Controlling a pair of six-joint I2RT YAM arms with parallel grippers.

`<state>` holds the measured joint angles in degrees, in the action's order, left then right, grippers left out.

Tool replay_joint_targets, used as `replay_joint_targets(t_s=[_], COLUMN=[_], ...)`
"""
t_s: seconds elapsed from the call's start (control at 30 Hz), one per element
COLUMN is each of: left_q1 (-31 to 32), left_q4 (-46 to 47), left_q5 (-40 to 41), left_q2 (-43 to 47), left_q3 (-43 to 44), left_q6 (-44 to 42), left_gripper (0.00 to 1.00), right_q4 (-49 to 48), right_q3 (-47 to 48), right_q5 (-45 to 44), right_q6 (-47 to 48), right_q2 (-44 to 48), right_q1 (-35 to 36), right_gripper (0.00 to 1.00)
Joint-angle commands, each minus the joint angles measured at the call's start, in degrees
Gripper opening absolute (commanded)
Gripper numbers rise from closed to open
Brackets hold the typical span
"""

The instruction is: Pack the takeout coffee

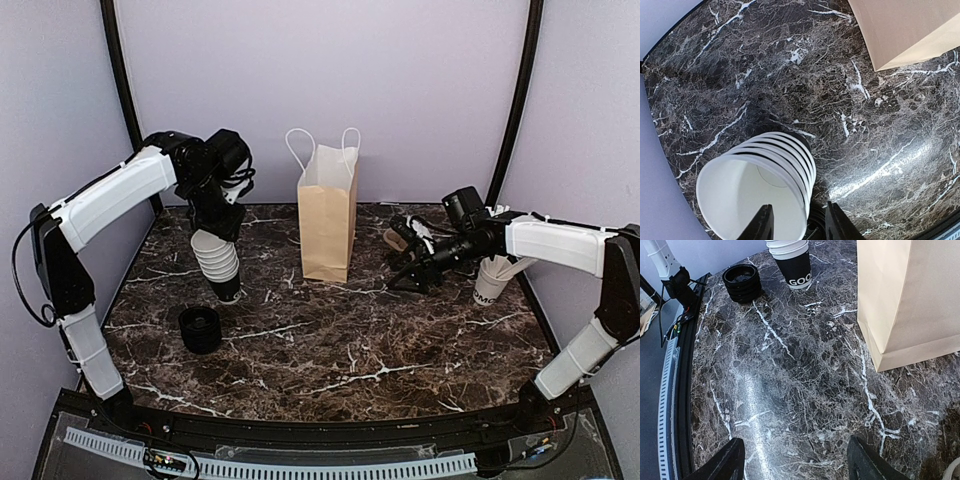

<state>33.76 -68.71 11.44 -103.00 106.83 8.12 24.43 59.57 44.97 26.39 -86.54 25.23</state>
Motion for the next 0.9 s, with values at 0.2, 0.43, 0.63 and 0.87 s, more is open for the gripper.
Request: replay_joint_targets(t_s=[0.2, 0.43, 0.63, 0.87], left_q1=[-0.18, -0.69, -1.10, -1.15], left_q4=[-2.12, -2.79, -2.73, -3.10], left_q5=[-0.43, -1.36, -1.58, -1.19], left_q2=[-1.28, -1.76, -1.93, -2.16], left_q3=[2.30, 2.51, 2.30, 2.30], left_q6=[1.72, 2.49, 2.38, 2.40], left_gripper=[0.35, 0.26, 0.20, 0.07], right_q4=[-1.13, -0.78, -0.70, -0.69], right_q3=[-0.59, -0.19, -0.17, -0.46], right_q5=[-0.23, 0.52, 0.31, -0.06], right_q6=[1.12, 1.12, 1.33, 1.64], right_q2=[1.07, 0.84, 1.24, 1.24], right_q1=[0.51, 0.52, 0.56, 0.60], right_gripper=[0.71, 0.71, 0.71, 0.71])
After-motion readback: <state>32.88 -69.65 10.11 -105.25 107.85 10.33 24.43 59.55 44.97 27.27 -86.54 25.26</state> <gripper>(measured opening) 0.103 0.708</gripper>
